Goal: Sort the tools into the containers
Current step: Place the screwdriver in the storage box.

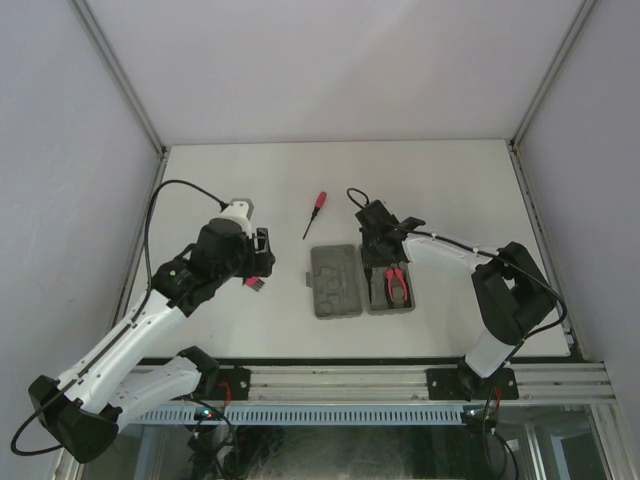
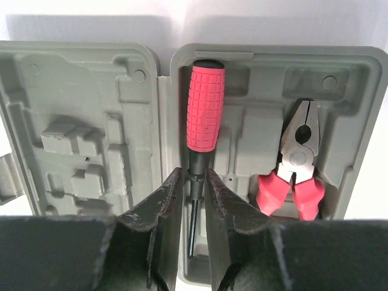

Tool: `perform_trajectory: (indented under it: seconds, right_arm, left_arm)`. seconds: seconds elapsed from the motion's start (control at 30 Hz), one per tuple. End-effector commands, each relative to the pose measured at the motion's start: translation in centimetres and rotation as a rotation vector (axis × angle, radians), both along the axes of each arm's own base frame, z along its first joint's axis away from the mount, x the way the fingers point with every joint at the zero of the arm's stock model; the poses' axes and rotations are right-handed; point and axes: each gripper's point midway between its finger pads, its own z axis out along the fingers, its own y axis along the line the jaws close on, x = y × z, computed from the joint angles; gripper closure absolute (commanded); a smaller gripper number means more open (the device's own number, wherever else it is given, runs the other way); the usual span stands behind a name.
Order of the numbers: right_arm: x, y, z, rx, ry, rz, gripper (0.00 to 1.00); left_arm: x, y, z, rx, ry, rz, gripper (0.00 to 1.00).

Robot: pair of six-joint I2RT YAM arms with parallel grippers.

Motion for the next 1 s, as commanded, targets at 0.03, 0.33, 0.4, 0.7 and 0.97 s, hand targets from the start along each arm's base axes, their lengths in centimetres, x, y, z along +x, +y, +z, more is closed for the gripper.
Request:
perform_trajectory:
  seconds: [0.03, 0.33, 0.4, 0.7, 0.97]
  right_arm:
    - [0.9, 0.9, 0.3, 0.017, -0.026, 0.011, 0.80]
    - [1.0, 0.8, -0.6, -0.001, -0.008, 0.010, 0.82]
    - [1.0, 0.8, -0.9, -0.007, -0.002, 0.011, 0.83]
    - [0.2, 0.4, -2.4, -0.069, 0.045, 0.027, 0.93]
    - [-1.3, 0.0, -4.3, -0.137, 0.135, 0.052, 1.00]
  left_arm:
    - [0.6, -0.2, 1.7, -0.026, -0.050, -0.014, 0.28]
    - [0.6, -0.2, 1.6, -0.030, -0.047, -0.013, 0.28]
    - [0.6, -0.2, 1.6, -0.032, -0.046, -0.014, 0.28]
    - [0.6, -0.2, 1.5, -0.033, -0.041, -0.014, 0.28]
    - [0.7, -0.3, 1.4, -0.034, -0.036, -0.017, 0.28]
